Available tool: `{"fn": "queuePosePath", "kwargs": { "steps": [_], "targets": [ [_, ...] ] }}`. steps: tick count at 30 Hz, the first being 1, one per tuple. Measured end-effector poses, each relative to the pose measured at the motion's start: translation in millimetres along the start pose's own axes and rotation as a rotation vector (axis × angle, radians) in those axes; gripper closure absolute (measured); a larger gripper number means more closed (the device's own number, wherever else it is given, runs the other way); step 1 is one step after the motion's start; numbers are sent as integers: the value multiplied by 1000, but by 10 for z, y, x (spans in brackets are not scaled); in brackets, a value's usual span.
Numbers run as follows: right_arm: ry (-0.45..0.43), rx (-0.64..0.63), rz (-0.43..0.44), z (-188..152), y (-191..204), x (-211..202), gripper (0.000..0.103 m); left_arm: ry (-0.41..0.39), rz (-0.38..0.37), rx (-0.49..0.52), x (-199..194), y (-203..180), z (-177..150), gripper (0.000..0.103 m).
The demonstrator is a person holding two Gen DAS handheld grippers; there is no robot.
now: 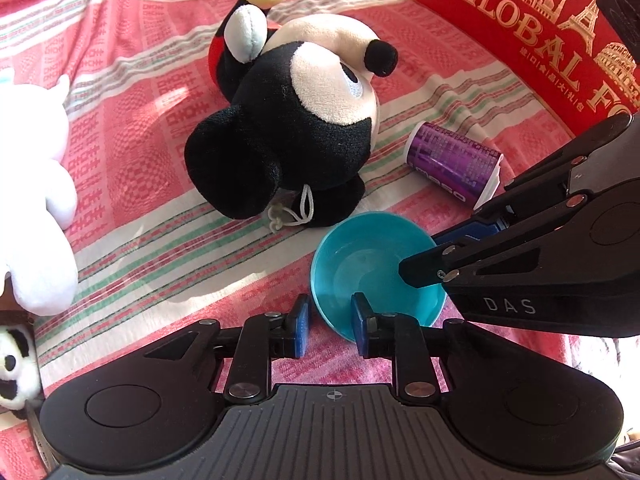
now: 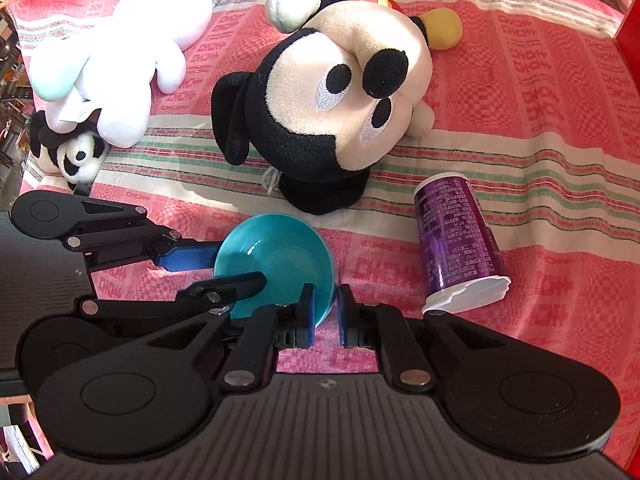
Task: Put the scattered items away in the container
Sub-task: 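Close the left tool on the teal bowl rim while the right tool pinches it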
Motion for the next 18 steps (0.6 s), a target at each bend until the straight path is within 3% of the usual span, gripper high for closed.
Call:
{"fn": "queuePosePath", "kwargs": {
  "steps": [1,2,5,8,18],
  "targets": [
    [3,7,3,1,-6,18,90,-1,4,-4,3,0,3,71],
    [-2,9,1,9,-8,23,90,-1,12,-2,1,2,6,85],
    [-15,-1,-3,11,-5,23,91,4,21,1,-12,14,6,95],
    [-28,-9,-4,8,-3,-7,91,16,5,-37,-29,42,3,98],
    [-26,-52,-81,-11,-17,-82,92,20,1,-31,-34,-52,5,98]
  ]
}}
Point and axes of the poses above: each gripper's, at about its wrist camera, not at the fingertips, and x roughly the way its jaws point, y to its left, z to its top, the point moved 10 cm from there along x, roughly the way its jaws point, and after that the axes turned 11 degrees about -z, right-handed, at the moved point
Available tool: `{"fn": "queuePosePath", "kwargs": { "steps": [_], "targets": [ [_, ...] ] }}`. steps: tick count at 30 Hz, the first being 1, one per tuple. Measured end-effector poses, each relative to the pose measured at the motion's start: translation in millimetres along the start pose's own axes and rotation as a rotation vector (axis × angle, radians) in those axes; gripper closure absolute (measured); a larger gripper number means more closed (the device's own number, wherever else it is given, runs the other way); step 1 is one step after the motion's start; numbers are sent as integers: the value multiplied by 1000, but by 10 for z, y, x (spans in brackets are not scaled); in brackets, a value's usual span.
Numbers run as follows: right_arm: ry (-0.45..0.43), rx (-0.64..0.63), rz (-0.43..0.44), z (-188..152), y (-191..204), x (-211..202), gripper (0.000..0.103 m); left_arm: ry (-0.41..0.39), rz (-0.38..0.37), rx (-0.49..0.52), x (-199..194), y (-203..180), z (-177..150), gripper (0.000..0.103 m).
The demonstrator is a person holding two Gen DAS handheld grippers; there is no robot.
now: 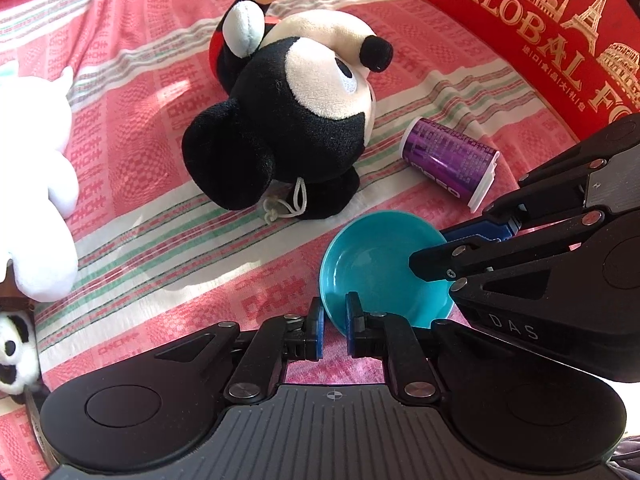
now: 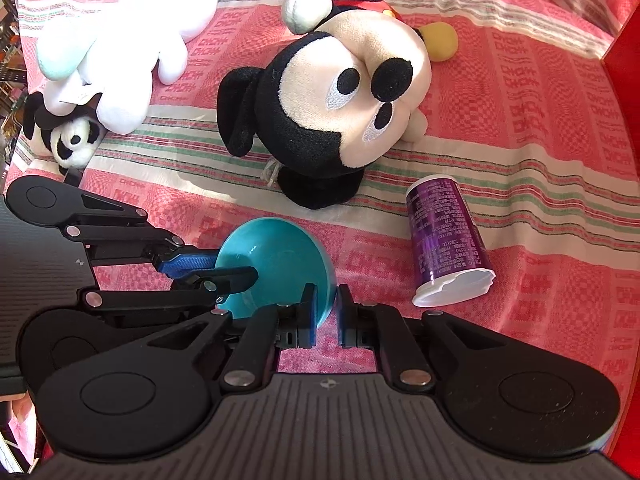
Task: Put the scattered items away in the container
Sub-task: 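Close the left tool on the teal bowl rim while the right tool pinches it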
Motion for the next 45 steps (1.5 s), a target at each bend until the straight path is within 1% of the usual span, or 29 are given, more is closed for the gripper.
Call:
{"fn": "queuePosePath", "kwargs": {
  "steps": [13,28,35,42,45],
  "targets": [
    [-13,30,14,-25,-103,-138,92,-13,-19,-5,-37,-115,71,98],
    [-46,61,22,2,-188,-323,92,-41,-15,12,-186,-231,219,99],
    [-80,61,15,58,-206,-476,92,-80,-33,13,-322,-258,309,99],
    [-86,55,-4,61,-188,-527,92,-91,-70,-10,-389,-256,336,99],
    [-99,56,-8,71,-174,-580,93,-108,-70,1,-461,-253,358,99]
  ]
}}
Point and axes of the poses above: each gripper's, at about its wrist camera, not at the fingertips, and x roughly the way its jaws point, y to its left, z to its top, the point moved 10 cm from there along x, roughly the way its jaws point, and after that the axes turned 11 degrees about -z, right-handed, at the moved point
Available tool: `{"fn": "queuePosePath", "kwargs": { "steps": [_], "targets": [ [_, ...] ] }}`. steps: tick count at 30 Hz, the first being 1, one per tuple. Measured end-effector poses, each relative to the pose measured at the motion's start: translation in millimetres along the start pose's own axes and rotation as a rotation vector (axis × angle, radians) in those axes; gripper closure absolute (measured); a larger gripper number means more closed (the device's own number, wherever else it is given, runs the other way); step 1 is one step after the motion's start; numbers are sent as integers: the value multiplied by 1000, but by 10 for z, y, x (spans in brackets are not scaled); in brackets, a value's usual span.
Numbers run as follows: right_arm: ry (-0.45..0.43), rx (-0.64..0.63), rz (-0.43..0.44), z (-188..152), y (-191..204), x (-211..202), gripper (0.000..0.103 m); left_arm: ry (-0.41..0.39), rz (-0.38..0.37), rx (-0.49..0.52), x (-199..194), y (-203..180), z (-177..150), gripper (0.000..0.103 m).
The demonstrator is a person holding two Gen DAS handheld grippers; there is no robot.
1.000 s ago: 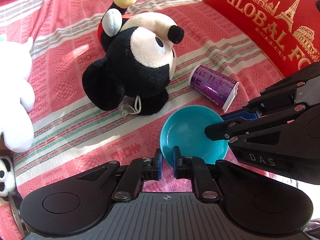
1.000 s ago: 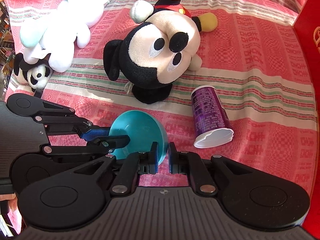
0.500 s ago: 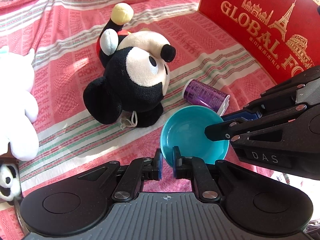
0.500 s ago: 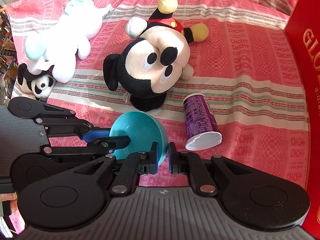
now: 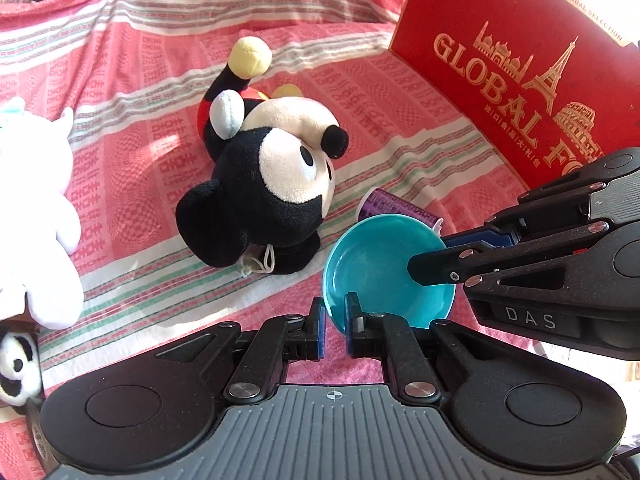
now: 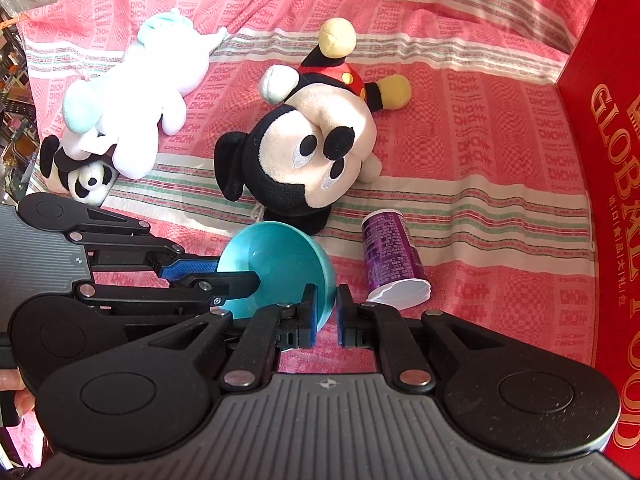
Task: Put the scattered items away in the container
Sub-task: 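Lift the teal bowl with both tools and carry it to the red box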
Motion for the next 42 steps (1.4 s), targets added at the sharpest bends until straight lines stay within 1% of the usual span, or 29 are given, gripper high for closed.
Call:
{"fn": "queuePosePath", "kwargs": {
  "steps": [5,11,18,23,27,30,32,34,38,42],
  "targets": [
    [-43,13,-29,104,-52,-178,93,-49,-13,27,-125,-84,144,99],
    [-109,49,-73,248,-243,-476,93,-118,-51,51,-280,-261,415,99],
    [-195,79,-97,429,-492,-835,93,-184,-47,107,-479,-539,767,99],
    [-265,83,-120,561,-728,-1173,93,-235,-54,168,-647,-842,1087,99],
    [-323,116,-167,611,-1067,-1536,92,-275,-96,255,-759,-1261,1424,98],
    [-365,130,-243,575,-1403,-1845,92,-304,-149,341,-791,-1683,1669,98],
    [-384,142,-301,502,-1681,-2067,92,-324,-174,399,-777,-2049,1808,98],
    [-395,145,-343,421,-1958,-2249,91,-338,-181,450,-732,-2443,1885,98],
    [-394,145,-372,243,-2489,-2465,92,-305,-203,488,-516,-3057,1935,97],
    [-359,119,-364,-10,-2903,-2474,92,-259,-202,493,-207,-3482,1861,96]
  ]
}}
Point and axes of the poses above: each gripper's, at about its wrist camera, not at the fingertips, and x roughly the way its jaws point, y to its left, z to its top, the point moved 10 cm from there along x, roughly the way its jaws point, and after that the axes turned 11 degrees about -z, right-handed, at the moved point
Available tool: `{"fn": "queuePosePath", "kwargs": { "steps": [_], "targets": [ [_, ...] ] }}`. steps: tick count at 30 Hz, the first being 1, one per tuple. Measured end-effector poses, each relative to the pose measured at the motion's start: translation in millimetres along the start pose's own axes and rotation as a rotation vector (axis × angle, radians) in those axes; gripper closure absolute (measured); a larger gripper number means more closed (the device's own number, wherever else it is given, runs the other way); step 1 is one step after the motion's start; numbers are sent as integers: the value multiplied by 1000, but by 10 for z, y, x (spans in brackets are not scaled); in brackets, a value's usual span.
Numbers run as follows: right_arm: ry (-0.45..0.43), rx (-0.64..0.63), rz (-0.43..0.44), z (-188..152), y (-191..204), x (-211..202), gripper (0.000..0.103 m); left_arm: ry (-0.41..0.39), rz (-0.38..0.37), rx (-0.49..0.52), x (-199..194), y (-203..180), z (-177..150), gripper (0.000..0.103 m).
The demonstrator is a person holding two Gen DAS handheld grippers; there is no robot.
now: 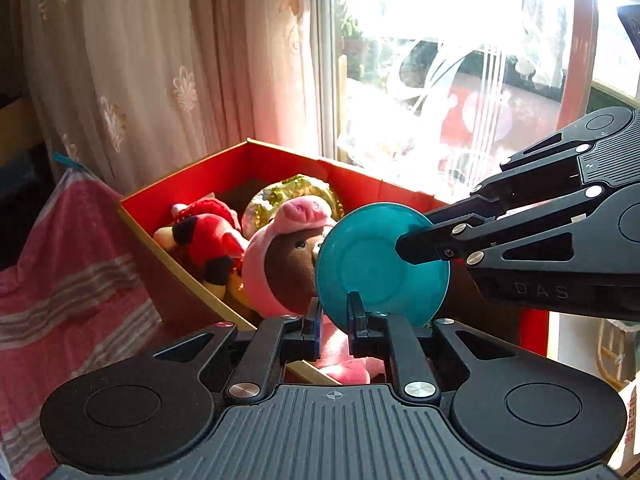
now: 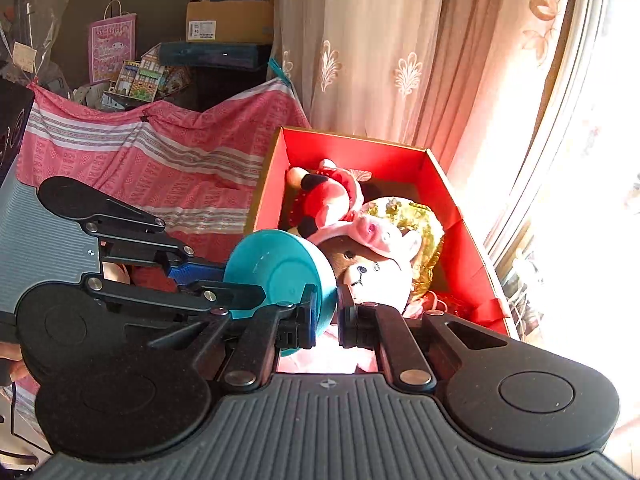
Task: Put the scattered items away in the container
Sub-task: 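Lift the teal bowl with both tools and carry it to the red box, then lower the teal bowl into the red box and open both tools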
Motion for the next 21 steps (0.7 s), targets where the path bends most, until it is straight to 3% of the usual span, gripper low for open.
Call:
{"fn": "queuePosePath", "kwargs": {
  "steps": [6,10,18,19,21],
  "targets": [
    [67,-35,69,-376,-403,243,92,93,-6,-64,519,-354,-79,96],
    [107,-51,131,-548,-522,310,92,152,-14,-112,701,-393,-171,96],
    [181,-57,254,-773,-423,371,88,261,-21,-116,731,-376,-361,93],
    [185,-49,259,-779,-401,364,66,271,-35,-113,731,-384,-365,76],
    [178,-44,218,-752,-404,374,45,285,-7,-98,712,-346,-376,62]
  ]
}}
Point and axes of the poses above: each gripper's, at about its wrist camera, not at the fingertips, and x roughly the way its jaws point, y to its left, z to its top, the point moved 10 cm from there along x, roughly the way its jaws point, and after that the axes turned 11 degrees about -z, right-handed, at the moved point
